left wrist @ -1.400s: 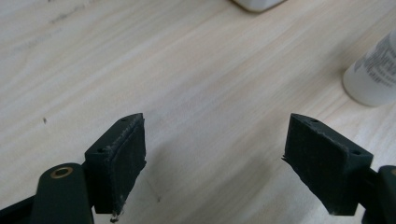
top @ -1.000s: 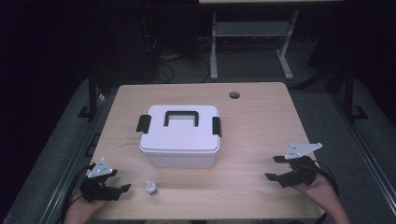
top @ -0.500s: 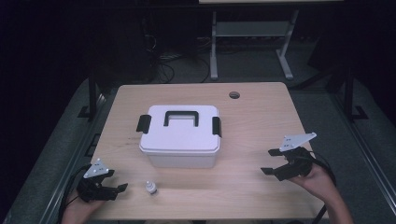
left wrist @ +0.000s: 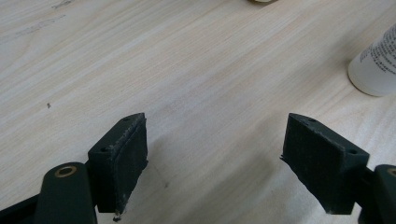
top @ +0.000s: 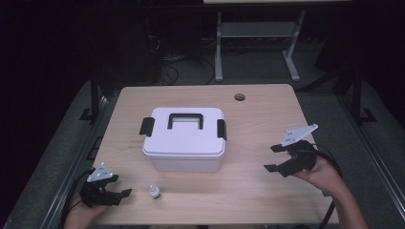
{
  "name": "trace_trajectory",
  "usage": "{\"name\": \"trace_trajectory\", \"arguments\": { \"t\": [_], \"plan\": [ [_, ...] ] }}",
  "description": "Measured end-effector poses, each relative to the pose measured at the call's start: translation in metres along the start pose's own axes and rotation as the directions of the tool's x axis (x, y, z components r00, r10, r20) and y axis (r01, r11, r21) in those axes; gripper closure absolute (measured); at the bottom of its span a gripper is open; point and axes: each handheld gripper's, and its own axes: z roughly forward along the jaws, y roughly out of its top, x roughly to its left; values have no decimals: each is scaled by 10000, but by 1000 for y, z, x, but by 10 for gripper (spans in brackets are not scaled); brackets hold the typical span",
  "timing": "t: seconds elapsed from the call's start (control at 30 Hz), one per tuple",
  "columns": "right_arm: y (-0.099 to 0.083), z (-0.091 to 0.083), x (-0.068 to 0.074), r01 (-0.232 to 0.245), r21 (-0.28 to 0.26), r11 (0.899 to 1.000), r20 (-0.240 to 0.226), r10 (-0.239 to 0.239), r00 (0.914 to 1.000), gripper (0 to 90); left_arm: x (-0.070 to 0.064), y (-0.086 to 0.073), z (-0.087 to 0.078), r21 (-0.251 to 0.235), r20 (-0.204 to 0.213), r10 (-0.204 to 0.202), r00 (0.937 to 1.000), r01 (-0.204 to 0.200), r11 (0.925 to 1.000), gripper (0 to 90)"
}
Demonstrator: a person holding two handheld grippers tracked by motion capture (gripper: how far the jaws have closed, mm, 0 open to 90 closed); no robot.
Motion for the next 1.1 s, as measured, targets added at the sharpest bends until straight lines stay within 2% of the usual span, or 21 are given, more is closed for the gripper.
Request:
{"name": "trace_trajectory", "arguments": {
  "t": [0.23, 0.7, 1.1],
  "plan": [
    [15, -1, -4, 364, 269, 9990, -154, -360, 9992, 244, -1, 1, -3, -164, -35, 51, 10000, -52, 9999, 227],
    [47, -2, -15, 687, 441, 9967, -506, -664, 9965, 250, -1, 1, -3, -178, 8, 86, 10000, -86, 9998, 226],
    [80, -3, -20, 1167, 485, 9920, -858, -1123, 9900, 261, -1, 3, -5, -271, 61, 131, 9999, -130, 9995, 230]
  ]
}}
